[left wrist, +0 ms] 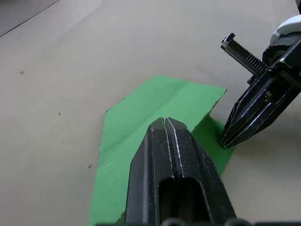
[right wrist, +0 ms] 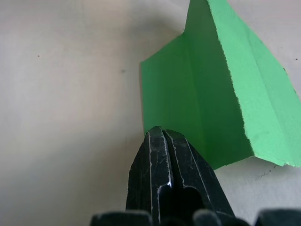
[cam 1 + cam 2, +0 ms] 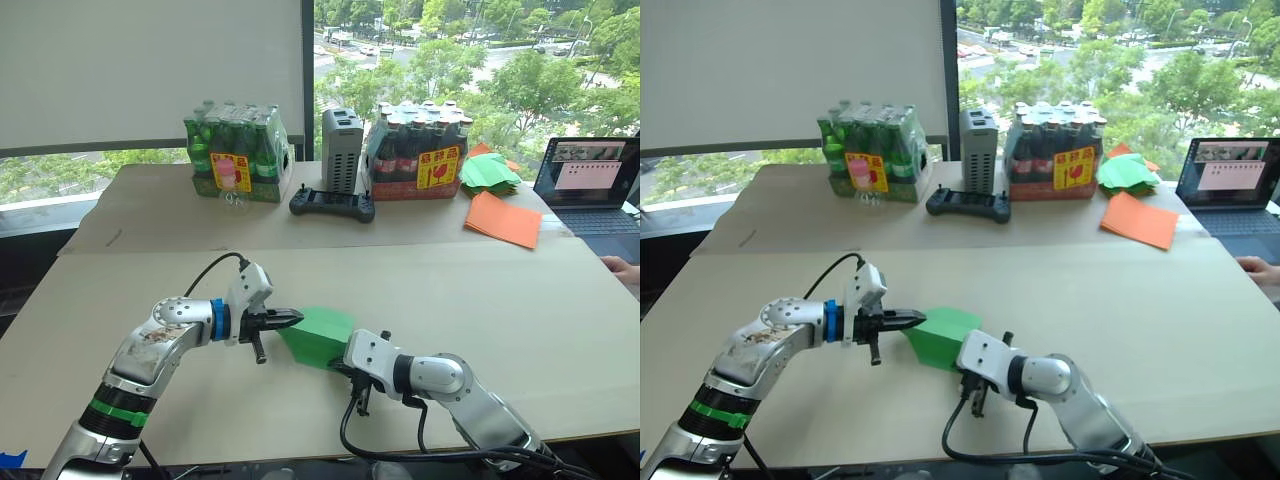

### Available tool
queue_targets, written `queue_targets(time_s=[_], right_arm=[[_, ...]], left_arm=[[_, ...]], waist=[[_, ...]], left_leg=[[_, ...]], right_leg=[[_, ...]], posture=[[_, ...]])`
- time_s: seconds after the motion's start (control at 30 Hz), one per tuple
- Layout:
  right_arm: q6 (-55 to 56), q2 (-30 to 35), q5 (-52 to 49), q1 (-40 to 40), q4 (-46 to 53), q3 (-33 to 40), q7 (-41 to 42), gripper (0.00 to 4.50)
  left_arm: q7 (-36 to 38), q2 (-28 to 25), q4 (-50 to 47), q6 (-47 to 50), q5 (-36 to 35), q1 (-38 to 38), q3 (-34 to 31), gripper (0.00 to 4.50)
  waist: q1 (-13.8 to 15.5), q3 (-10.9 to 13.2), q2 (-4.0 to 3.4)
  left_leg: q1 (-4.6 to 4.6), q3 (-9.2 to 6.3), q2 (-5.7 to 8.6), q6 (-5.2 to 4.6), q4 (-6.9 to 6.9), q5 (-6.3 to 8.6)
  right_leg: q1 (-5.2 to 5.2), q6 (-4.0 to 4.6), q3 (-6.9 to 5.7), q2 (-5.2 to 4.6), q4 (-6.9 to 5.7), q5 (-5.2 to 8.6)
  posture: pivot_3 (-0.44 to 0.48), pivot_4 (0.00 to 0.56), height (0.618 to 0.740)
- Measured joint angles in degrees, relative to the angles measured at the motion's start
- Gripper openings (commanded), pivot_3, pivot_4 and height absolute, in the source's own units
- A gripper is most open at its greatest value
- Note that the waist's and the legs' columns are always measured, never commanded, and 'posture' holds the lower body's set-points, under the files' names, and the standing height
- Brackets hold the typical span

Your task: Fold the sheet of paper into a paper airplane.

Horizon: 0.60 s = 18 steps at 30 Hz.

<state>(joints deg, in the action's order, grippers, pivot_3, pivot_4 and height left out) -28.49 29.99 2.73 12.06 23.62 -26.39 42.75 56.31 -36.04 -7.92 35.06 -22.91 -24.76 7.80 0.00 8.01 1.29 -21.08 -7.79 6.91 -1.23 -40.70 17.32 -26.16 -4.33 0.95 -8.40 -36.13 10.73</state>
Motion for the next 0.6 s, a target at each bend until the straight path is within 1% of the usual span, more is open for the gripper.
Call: queue_targets(time_s=[0.2, 0.43, 0.6], right_arm=[[-0.25, -0.01, 0.39, 0.42, 0.02, -0.30, 0.20, 0.04], [-0.30, -0.02, 0.49, 0.50, 0.04, -0.36, 0.30, 0.04], [-0.30, -0.02, 0.55, 0.60, -0.02, -0.46, 0.31, 0.04]], left_arm=[[-0.49, -0.65, 4.29, -3.00, 5.73, -0.23, 3.21, 0.00], [0.63, -0.84, 3.26, -3.98, 6.07, 0.60, 3.26, 0.00], [2.98, -3.60, -0.65, -3.73, 5.33, 3.90, 3.24, 0.00]], waist=[[0.02, 0.00, 0.01], [-0.02, -0.02, 0.02], [-0.11, -0.02, 0.02]], left_leg=[[0.00, 0.00, 0.00, 0.00, 0.00, 0.00], [0.00, 0.00, 0.00, 0.00, 0.00, 0.00], [0.01, 0.00, -0.01, 0.00, 0.00, 0.00]], right_leg=[[0.00, 0.00, 0.00, 0.00, 0.00, 0.00], [0.00, 0.00, 0.00, 0.00, -0.01, 0.00], [0.00, 0.00, 0.00, 0.00, -0.01, 0.00]], posture=[[0.000, 0.150, 0.696], [0.000, 0.150, 0.696], [0.000, 0.150, 0.696]])
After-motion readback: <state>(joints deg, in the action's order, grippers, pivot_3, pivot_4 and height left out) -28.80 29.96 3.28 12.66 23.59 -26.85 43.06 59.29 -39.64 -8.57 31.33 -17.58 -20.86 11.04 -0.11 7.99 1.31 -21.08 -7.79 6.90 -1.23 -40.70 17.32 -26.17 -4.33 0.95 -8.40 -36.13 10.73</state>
